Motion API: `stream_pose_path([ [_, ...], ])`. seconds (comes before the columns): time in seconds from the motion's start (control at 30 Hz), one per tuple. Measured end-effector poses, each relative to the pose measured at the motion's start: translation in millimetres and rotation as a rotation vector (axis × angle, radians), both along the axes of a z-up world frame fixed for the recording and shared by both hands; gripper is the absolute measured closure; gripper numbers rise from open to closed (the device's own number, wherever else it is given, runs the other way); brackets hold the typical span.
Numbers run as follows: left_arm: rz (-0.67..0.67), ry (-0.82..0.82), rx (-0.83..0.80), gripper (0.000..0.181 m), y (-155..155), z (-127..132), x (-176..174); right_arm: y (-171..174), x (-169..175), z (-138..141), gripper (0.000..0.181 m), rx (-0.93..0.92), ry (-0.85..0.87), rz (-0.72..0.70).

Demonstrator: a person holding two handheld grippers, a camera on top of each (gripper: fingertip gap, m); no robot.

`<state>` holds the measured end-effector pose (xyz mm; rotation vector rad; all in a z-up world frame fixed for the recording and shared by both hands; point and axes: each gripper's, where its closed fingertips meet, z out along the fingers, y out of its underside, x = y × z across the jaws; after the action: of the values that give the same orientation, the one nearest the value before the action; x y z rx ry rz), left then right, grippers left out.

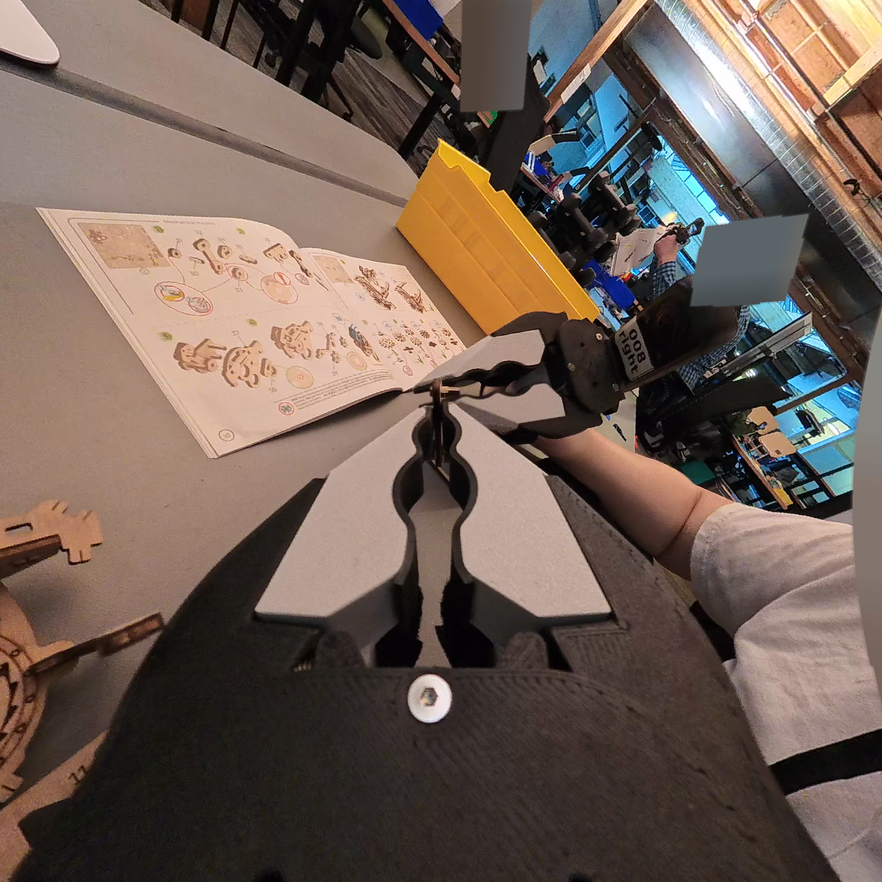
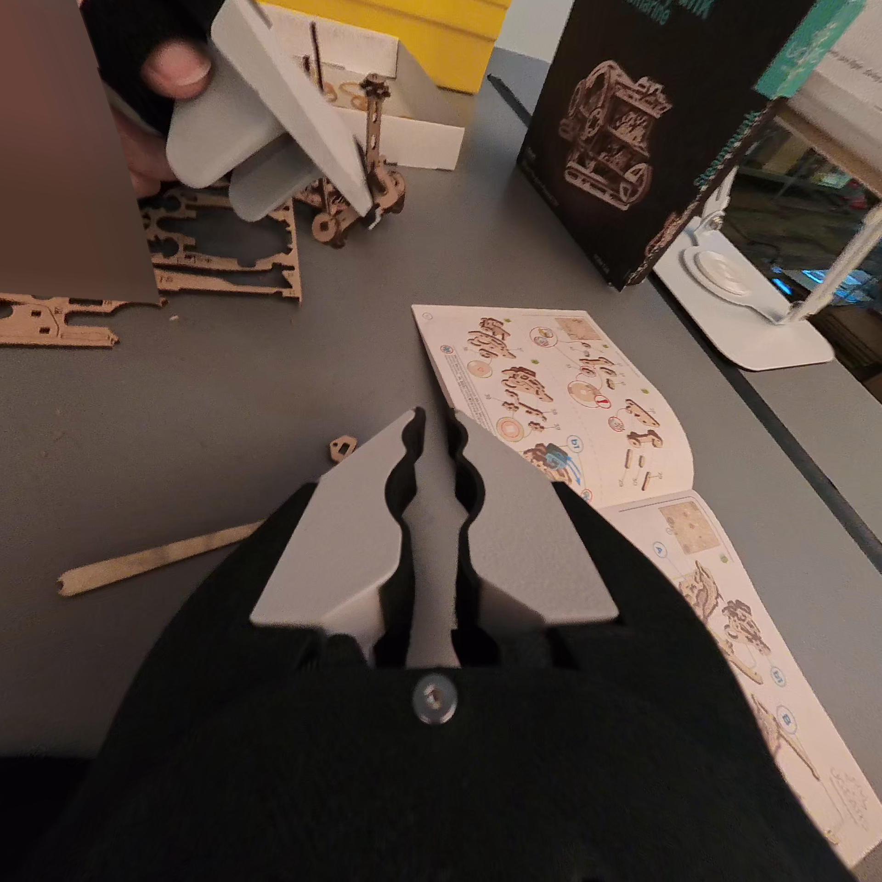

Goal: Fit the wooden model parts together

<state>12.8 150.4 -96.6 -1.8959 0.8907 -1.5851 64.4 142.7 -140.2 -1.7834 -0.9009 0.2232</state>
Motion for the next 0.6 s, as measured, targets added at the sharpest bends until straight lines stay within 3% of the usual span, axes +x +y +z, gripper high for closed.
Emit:
stream_pose_path([
  [0.13, -0.009, -0.004, 0.006, 0.181, -2, 2, 0, -14, -2, -15, 0.173, -0.053, -0.17, 0.117],
  [0.37, -0.012, -0.007, 0.001, 0.181, -3, 2, 0, -29, -16, -35, 0.173, -0.211, -0.218, 0.185],
  [0.6, -0.016, -0.007, 0.002, 0.181, -4, 3, 1, -36, -35, -37, 0.172, -0.375, -0.083, 0.163],
])
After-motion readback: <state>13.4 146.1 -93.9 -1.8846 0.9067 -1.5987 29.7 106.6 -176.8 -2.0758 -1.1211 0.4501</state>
